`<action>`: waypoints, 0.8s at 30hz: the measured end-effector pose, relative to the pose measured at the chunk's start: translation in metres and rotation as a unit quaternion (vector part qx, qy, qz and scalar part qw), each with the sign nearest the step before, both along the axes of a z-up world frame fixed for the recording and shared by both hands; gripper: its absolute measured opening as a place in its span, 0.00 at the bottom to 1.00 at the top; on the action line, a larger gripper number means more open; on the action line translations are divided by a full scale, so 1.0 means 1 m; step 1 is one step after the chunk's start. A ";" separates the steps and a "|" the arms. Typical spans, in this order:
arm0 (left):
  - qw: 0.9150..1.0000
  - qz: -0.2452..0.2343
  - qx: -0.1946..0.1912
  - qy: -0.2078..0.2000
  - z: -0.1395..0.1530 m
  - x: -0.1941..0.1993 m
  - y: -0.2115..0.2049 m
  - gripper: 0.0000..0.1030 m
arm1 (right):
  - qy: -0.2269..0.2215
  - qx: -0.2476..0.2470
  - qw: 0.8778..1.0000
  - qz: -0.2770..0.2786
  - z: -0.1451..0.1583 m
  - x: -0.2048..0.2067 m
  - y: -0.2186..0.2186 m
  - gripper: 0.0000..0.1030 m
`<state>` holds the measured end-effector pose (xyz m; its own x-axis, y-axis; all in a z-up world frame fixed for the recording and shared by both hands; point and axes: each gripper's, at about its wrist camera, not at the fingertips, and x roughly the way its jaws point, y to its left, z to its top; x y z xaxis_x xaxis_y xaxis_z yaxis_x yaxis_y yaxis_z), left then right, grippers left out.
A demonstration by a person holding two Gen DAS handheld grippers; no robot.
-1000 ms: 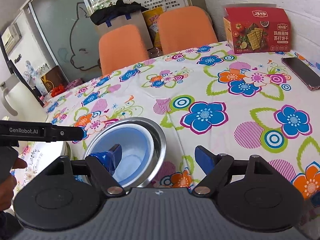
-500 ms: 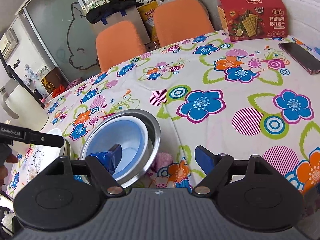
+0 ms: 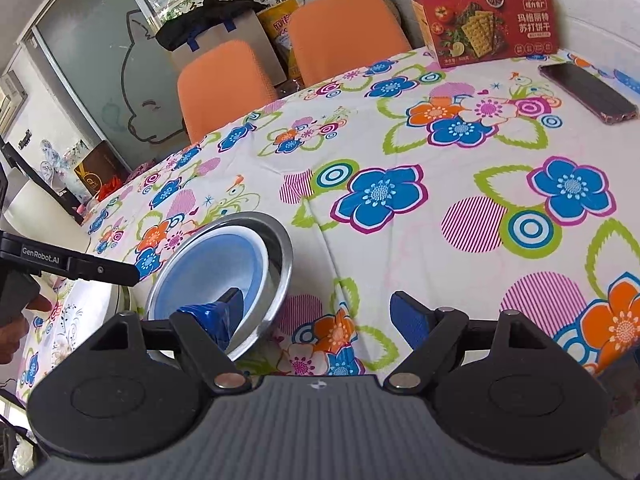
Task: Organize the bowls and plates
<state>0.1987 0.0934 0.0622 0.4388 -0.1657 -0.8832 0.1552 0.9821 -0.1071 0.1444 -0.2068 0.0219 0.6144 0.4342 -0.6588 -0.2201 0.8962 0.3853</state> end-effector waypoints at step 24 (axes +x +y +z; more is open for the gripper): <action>1.000 -0.012 0.015 -0.005 -0.011 0.015 -0.001 0.98 | 0.008 -0.004 1.000 0.006 -0.003 -0.002 -0.005 0.65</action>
<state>0.2140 0.0922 0.0512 0.4432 -0.1499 -0.8838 0.1800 0.9807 -0.0761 0.1422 -0.2123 0.0192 0.5979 0.4365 -0.6723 -0.2248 0.8964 0.3820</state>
